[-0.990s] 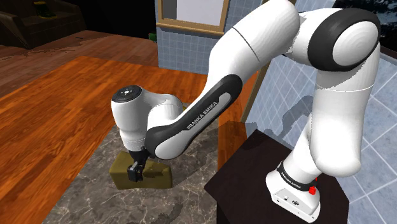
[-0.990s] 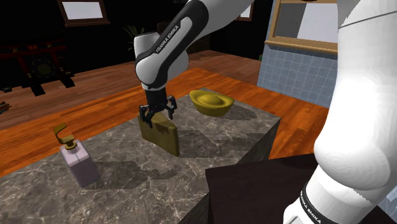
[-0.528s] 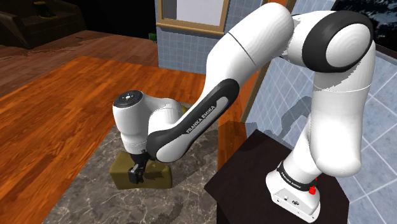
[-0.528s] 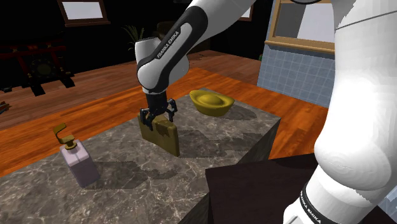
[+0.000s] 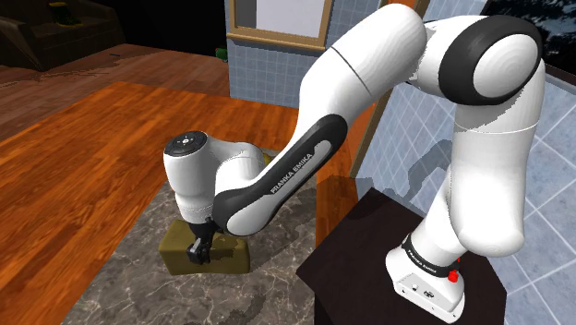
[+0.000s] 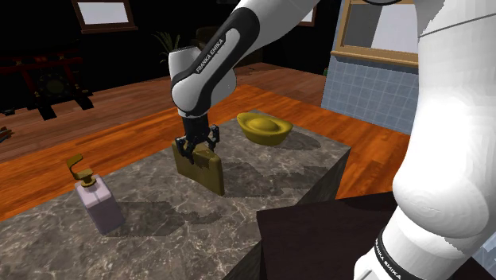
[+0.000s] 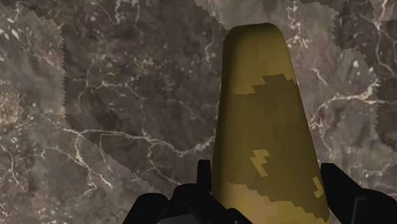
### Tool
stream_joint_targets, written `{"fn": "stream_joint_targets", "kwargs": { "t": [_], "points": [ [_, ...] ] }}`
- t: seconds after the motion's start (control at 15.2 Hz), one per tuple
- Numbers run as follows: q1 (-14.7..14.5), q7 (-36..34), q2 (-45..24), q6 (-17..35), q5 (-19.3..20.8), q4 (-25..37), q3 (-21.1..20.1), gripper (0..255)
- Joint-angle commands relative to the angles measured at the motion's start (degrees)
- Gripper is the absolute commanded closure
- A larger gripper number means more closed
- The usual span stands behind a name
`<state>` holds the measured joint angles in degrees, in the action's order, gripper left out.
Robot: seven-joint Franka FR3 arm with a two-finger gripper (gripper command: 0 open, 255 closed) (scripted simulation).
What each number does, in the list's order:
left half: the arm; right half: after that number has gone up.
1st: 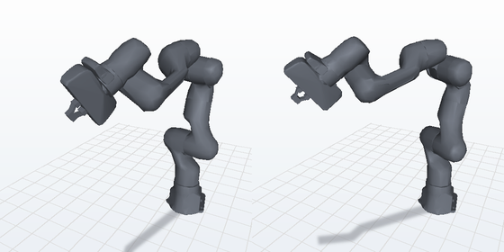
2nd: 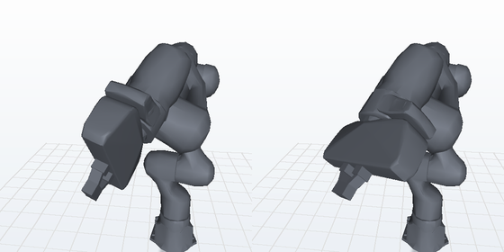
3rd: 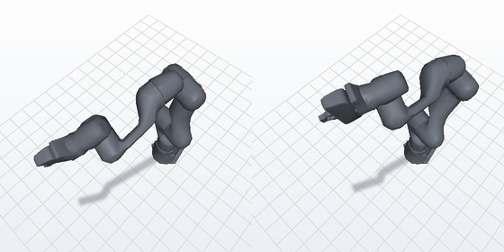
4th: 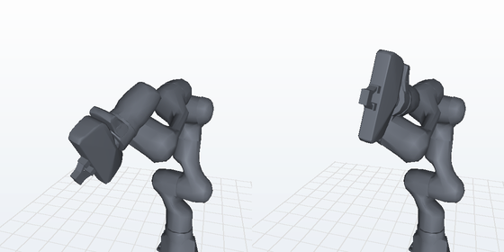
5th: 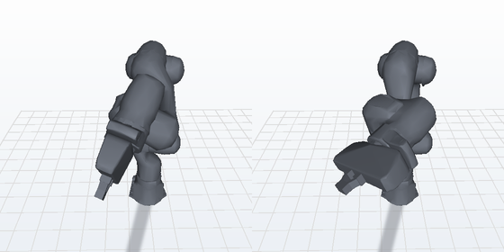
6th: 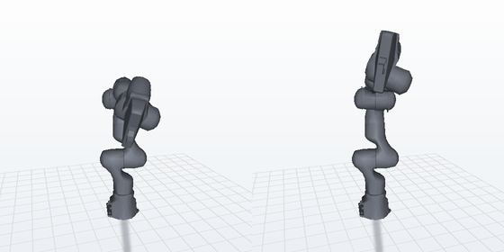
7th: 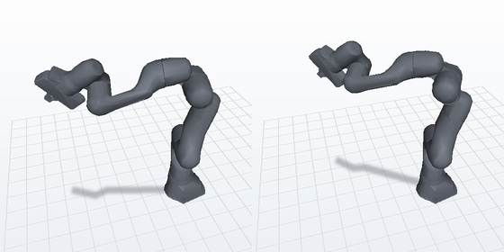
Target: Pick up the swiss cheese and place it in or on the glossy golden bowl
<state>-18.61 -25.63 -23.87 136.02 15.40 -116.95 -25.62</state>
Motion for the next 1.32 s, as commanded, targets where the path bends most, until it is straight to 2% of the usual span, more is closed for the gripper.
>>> {"fn": "stream_joint_targets", "kwargs": {
  "t": [0.0, 0.26, 1.25],
  "points": [
    [0.0, 0.0, 0.0, 0.0, 0.0, 0.0, 0.0, 255],
    [0.0, 0.0, -0.1, 0.0, 0.0, 0.0, 0.0, 255],
    [2.0, 3.5, 7.7, -9.1, -5.3, 2.2, -2.6, 255]
  ]
}}
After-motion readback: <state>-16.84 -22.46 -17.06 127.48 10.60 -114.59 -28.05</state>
